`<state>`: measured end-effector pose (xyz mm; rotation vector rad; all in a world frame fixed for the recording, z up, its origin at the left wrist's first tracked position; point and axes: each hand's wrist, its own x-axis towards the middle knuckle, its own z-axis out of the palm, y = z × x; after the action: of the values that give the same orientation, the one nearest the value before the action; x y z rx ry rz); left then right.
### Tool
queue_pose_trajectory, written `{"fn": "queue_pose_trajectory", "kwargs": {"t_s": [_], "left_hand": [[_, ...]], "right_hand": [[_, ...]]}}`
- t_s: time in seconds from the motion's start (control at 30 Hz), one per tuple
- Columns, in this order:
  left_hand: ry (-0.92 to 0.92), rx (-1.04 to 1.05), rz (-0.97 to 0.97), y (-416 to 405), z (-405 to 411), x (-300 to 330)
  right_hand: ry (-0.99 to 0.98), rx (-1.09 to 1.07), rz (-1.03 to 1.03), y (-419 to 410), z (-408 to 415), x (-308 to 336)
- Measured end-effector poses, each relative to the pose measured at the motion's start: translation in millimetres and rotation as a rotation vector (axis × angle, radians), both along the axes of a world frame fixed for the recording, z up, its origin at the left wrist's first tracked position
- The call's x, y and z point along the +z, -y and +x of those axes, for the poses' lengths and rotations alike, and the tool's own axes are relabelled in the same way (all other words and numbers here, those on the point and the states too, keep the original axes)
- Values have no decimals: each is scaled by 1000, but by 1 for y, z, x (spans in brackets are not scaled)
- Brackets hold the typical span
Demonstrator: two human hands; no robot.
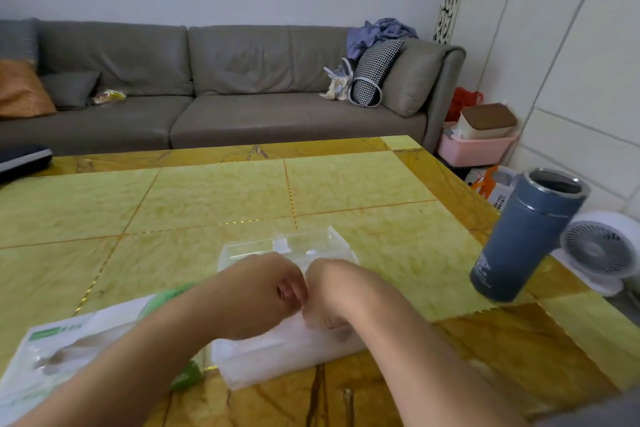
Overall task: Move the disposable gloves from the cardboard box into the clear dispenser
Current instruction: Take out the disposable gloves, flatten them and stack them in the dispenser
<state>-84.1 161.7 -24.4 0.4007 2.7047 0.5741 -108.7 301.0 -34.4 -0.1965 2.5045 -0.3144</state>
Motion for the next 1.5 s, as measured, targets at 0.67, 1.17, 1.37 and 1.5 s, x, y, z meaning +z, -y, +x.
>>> {"fn": "queue_pose_trajectory", "kwargs": {"t_s": [0.67, 1.17, 1.37, 1.5], "left_hand": [[324, 65, -410, -24, -9, -21], [140, 257, -159, -20, 8, -32], [288, 203, -303, -32, -3, -22], [299, 155, -336, -29, -3, -18]], "right_hand": [[26, 102, 242, 6, 1, -2], [-6, 8, 135, 6, 6, -3], [-25, -11, 172, 1, 9, 0], [-22, -51, 180, 6, 8, -1]]}}
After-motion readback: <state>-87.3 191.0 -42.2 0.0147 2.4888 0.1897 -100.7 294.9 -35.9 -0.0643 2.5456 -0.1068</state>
